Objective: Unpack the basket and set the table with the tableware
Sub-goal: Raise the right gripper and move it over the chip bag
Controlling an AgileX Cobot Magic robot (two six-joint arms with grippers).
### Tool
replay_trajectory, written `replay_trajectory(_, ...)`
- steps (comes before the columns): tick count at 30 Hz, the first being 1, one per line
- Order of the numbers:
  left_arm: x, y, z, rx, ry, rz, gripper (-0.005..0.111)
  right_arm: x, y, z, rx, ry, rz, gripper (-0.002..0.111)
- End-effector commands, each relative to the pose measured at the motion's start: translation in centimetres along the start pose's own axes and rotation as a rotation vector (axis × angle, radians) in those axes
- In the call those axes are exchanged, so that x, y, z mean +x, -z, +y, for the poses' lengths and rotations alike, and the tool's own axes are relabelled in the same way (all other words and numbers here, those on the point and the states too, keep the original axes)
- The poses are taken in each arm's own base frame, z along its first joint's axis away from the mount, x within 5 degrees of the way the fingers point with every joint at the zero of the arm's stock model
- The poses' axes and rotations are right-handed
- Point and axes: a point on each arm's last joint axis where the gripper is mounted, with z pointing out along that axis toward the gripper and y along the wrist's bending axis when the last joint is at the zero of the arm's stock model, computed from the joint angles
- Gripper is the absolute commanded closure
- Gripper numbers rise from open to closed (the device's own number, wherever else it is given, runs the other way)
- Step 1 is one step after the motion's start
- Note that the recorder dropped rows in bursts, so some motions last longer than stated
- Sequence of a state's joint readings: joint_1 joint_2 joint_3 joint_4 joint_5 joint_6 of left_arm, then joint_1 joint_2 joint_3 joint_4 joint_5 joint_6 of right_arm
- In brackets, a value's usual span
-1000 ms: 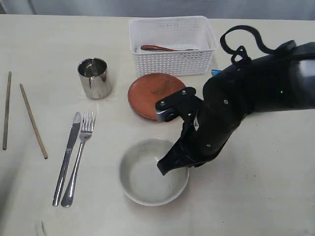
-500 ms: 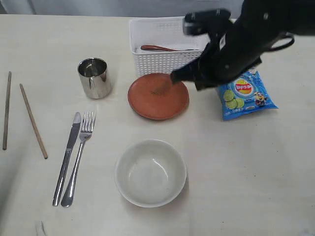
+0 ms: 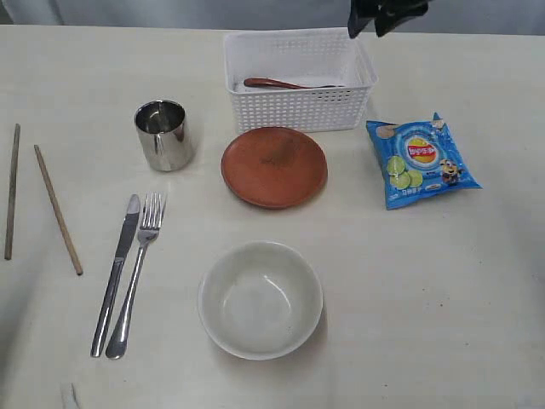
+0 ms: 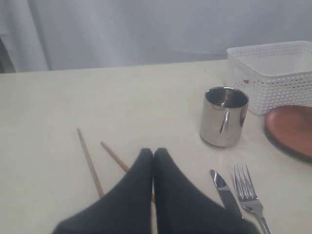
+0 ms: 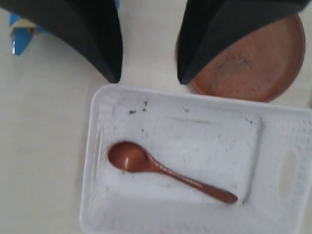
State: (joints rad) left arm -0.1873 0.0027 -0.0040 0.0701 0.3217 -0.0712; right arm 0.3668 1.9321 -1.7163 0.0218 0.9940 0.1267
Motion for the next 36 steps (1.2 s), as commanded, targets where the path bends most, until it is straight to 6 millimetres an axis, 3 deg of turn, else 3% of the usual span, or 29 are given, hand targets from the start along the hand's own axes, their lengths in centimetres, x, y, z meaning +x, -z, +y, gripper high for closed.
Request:
replay_trajectory(1, 0.1, 0.0, 0.0, -0.003, -0.002, -0.002, 0.107, 0.3, -0.1, -0.2, 0.01, 0.02, 0.113, 0.071)
replay_trajectory(13, 0.1, 0.0, 0.0, -0.003, -0.002, -0.002, 0.107, 2.4, 4.3, 0.6, -0.102, -0.011, 0.091, 0.071)
replay_trajectory(19, 0.1, 0.0, 0.0, -0.003, -0.002, -0.002, 0.107, 3.2, 5.0, 0.5, -0.106, 0.072, 0.013, 0.071)
replay_trajectory(24, 0.1, 0.0, 0.0, -0.003, -0.002, -0.002, 0.107, 2.6, 5.0, 0.5, -0.106, 0.013, -0.047, 0.071)
replay_trajectory(29, 0.1, 0.0, 0.0, -0.003, -0.002, -0.002, 0.107, 0.5, 3.2, -2.3, -0.044, -0.133, -0.166, 0.071)
replay_trajectory(32, 0.1, 0.0, 0.0, -0.003, -0.002, -0.002, 0.107, -0.7, 0.4, -4.2, -0.017, -0.177, -0.11, 0.071)
replay_trajectory(36, 0.1, 0.0, 0.0, -0.003, -0.002, -0.002, 0.107, -2.2, -3.4, -5.8, 0.003, -0.206, -0.045, 0.06)
